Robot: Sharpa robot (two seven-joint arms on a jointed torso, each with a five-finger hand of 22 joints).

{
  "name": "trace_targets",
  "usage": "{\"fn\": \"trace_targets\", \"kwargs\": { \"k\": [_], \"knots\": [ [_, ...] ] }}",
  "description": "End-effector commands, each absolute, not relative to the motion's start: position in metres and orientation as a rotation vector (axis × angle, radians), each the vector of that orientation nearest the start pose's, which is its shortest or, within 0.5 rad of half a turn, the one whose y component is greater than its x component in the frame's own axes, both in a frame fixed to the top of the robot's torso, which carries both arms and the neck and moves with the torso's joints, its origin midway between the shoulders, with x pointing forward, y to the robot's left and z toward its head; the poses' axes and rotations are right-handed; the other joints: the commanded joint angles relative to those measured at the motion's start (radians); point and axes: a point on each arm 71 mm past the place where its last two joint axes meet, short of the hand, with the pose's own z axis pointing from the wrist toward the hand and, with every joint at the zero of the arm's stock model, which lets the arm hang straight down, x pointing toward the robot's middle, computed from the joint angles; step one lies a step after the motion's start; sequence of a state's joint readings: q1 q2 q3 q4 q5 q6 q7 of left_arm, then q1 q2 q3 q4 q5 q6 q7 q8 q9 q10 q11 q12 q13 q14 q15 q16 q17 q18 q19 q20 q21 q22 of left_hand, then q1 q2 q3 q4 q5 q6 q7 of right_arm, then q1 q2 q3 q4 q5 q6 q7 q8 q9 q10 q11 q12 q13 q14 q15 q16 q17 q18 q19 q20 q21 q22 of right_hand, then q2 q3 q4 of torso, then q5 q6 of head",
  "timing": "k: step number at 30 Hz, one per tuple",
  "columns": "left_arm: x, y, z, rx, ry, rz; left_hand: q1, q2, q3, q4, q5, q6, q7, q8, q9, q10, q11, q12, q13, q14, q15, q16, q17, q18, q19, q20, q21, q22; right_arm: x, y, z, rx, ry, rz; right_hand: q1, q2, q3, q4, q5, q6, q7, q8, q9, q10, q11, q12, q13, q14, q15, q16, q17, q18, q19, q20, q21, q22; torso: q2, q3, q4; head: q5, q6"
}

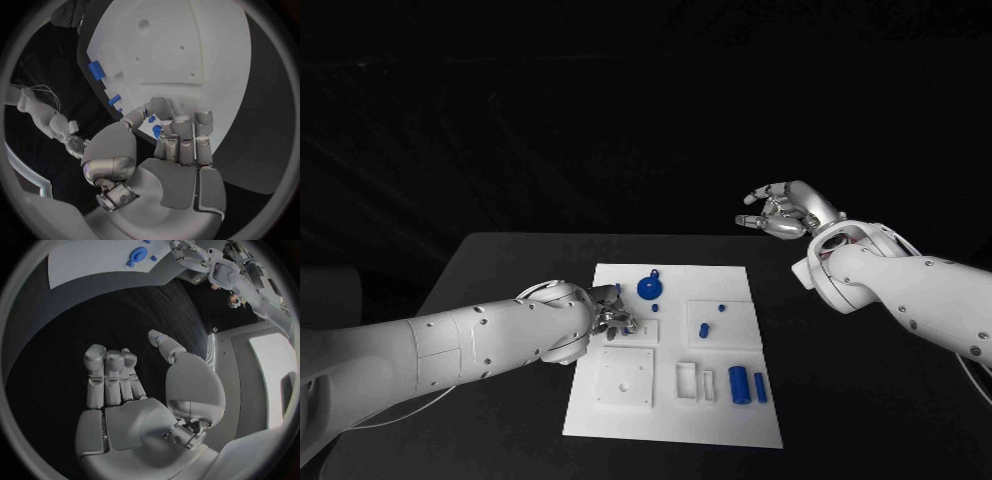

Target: Assemble the parts on the task board

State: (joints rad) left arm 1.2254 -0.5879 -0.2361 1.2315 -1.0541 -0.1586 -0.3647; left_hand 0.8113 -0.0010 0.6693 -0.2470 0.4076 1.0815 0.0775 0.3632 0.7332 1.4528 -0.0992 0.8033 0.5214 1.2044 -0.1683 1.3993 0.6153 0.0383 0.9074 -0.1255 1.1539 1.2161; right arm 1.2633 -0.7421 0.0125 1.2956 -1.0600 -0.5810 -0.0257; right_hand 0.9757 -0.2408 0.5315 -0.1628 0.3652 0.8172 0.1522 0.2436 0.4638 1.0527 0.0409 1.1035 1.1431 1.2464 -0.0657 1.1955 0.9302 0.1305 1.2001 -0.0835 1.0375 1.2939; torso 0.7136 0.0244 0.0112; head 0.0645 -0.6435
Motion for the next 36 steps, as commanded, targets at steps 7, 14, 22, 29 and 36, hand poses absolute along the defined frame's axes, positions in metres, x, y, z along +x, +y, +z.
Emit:
{"fn": "trace_targets", "kwargs": {
  "k": [7, 14, 22, 29, 36],
  "knots": [
    [0.5060, 0.1722, -0.2831, -0.192, 2.194, -0.427, -0.023, 0.031, -0.005, -0.001, 0.002, 0.190, -0.095, 0.006, 0.165, -0.024, -0.018, 0.015, 0.000, 0.032, -0.048, 0.013, -0.007, 0.019, -0.009, -0.147, 0.009, -0.006, 0.5465, -0.2318, -0.1340, 0.334, 1.381, 0.727, 0.001, 0.012, -0.007, 0.000, 0.014, 0.010, 0.004, 0.007, 0.001, -0.008, 0.001, 0.005, -0.003, 0.002, -0.003, -0.004, -0.001, 0.131, 0.002, -0.001, -0.007, 0.002, 0.000, -0.0002, 0.0001, 0.000, 0.000],
    [0.5070, 0.1704, -0.2827, -0.196, 2.186, -0.428, -0.034, 0.039, -0.005, 0.000, -0.005, 0.191, -0.095, 0.006, 0.167, -0.025, -0.018, 0.019, 0.000, 0.032, -0.049, 0.016, -0.010, 0.019, -0.009, -0.147, 0.011, -0.009, 0.5464, -0.2314, -0.1340, 0.333, 1.382, 0.728, 0.001, 0.012, -0.008, 0.000, 0.021, 0.010, 0.004, 0.007, 0.001, -0.008, 0.001, 0.007, -0.005, 0.003, -0.003, -0.004, -0.002, 0.131, 0.002, -0.001, -0.007, 0.002, 0.000, -0.0003, -0.0004, 0.000, 0.001],
    [0.5081, 0.1687, -0.2833, -0.191, 2.194, -0.423, -0.031, 0.035, 0.002, -0.008, -0.012, 0.189, -0.096, 0.006, 0.169, -0.027, -0.019, 0.022, -0.002, 0.031, -0.050, 0.018, -0.013, 0.022, -0.010, -0.149, 0.014, -0.011, 0.5466, -0.2321, -0.1342, 0.334, 1.385, 0.726, 0.002, 0.012, -0.008, 0.000, 0.028, 0.011, 0.004, 0.008, 0.001, -0.009, 0.001, 0.008, -0.006, 0.003, -0.003, -0.004, -0.002, 0.131, 0.003, -0.001, -0.008, 0.002, 0.000, -0.0004, 0.0000, -0.001, 0.001],
    [0.5104, 0.1702, -0.2834, -0.199, 2.189, -0.412, -0.029, 0.032, 0.005, -0.007, -0.018, 0.189, -0.096, 0.005, 0.169, -0.028, -0.019, 0.023, -0.003, 0.031, -0.050, 0.019, -0.016, 0.022, -0.009, -0.149, 0.016, -0.013, 0.5468, -0.2321, -0.1344, 0.333, 1.386, 0.726, 0.002, 0.012, -0.009, 0.000, 0.031, 0.012, 0.004, 0.008, 0.001, -0.009, 0.001, 0.009, -0.007, 0.003, -0.004, -0.004, -0.002, 0.131, 0.003, -0.001, -0.008, 0.003, 0.000, -0.0002, 0.0000, -0.002, 0.001],
    [0.5115, 0.1681, -0.2834, -0.195, 2.190, -0.412, -0.028, 0.028, 0.007, -0.003, -0.038, 0.188, -0.095, 0.005, 0.171, -0.030, -0.019, 0.025, -0.006, 0.031, -0.050, 0.020, -0.020, 0.023, -0.008, -0.149, 0.019, -0.017, 0.5468, -0.2323, -0.1345, 0.333, 1.387, 0.725, 0.002, 0.013, -0.009, -0.001, 0.034, 0.012, 0.003, 0.009, 0.001, -0.009, 0.001, 0.009, -0.008, 0.003, -0.004, -0.005, -0.002, 0.131, 0.003, -0.001, -0.008, 0.003, 0.000, 0.0000, 0.0005, -0.005, 0.003]
  ]
}}
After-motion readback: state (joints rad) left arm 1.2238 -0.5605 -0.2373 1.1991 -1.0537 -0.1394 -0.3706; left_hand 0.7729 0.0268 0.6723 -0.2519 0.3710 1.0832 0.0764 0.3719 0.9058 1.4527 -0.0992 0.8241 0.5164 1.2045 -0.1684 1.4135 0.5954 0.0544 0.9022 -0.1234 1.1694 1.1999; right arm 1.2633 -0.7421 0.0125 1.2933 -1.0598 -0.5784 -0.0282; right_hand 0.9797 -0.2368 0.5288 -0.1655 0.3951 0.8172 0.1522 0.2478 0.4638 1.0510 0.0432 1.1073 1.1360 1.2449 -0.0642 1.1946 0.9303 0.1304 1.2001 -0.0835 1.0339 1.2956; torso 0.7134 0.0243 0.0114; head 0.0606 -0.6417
